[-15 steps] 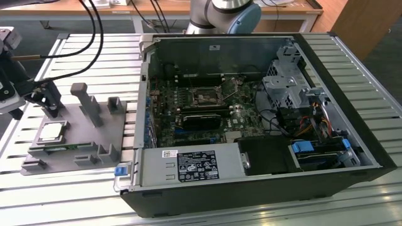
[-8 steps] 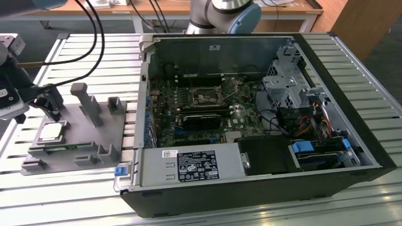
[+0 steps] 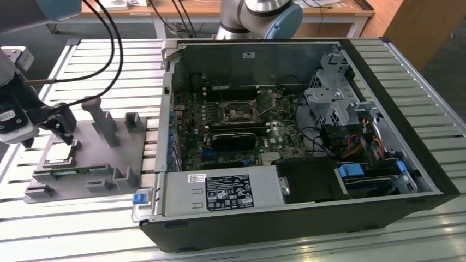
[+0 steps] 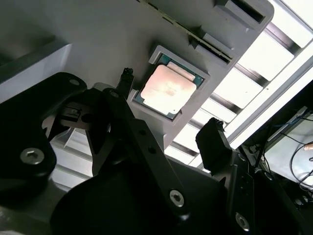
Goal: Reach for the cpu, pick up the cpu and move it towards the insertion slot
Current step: 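Pick up the cpu and move it towards the insertion slot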
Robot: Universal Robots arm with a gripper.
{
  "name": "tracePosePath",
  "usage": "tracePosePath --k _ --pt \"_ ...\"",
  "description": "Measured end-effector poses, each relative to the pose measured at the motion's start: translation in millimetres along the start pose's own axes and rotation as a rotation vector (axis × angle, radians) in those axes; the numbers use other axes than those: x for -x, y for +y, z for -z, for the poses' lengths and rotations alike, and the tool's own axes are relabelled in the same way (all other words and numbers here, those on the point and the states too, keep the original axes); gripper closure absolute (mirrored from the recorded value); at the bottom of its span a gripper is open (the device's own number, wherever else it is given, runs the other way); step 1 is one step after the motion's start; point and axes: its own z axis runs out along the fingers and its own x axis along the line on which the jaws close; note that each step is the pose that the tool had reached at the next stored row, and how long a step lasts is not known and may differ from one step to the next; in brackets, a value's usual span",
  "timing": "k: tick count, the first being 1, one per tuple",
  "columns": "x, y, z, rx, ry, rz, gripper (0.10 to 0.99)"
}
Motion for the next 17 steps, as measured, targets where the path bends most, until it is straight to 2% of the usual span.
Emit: tracePosePath --k 14,17 --pt "0.2 -0.8 -20.8 0.000 0.0002 0.000 0.294" --pt "-0.2 -1.0 -23.8 0.007 0.0001 0.000 0.294"
